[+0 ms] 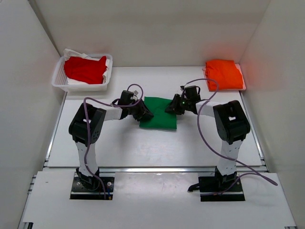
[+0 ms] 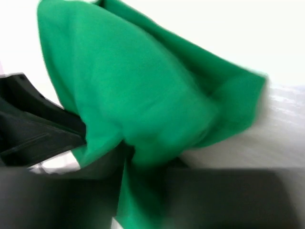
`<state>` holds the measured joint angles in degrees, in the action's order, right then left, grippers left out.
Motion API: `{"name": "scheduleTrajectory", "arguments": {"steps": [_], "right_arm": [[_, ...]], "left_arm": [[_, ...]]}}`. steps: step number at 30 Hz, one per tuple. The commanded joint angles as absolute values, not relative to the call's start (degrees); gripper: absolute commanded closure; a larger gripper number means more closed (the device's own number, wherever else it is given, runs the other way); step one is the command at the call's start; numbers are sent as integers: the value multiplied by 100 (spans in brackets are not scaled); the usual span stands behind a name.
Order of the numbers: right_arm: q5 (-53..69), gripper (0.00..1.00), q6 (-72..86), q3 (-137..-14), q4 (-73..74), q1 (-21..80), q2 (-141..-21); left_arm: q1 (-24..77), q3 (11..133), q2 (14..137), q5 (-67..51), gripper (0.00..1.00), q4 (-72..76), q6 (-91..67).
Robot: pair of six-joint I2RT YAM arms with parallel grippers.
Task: Fold and stack the t-shirts
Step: Smooth out wrinkles on the folded tshirt, then put the neatly folded tshirt into the corner of the board with the right arm
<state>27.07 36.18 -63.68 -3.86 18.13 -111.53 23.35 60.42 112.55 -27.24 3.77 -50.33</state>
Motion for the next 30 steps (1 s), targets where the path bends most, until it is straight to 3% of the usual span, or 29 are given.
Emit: {"name": "scheduleTrajectory", "arguments": {"steps": [1,5,10,16,30], "right_arm": [[3831,99,3788,-6257,-657,1609,-11548],[4219,100,3403,-6766,-414,1310,-11471],[3280,99,1314,-8144,1500,1073,-11347],[2577,100,-226,-9333,2381,678,-11443],[2100,100,-1757,-11547,2689,-482,-12366]], "left_arm": [[2364,5818,11364,-2303,51,-237,-4869],[2207,6064,11154,-2443,49,-150,-4896],[1724,6082,10435,-3119,48,622,-5387],[1283,6082,9748,-3401,47,660,-5528],[1187,5423,9580,-3542,47,773,-5221]]}}
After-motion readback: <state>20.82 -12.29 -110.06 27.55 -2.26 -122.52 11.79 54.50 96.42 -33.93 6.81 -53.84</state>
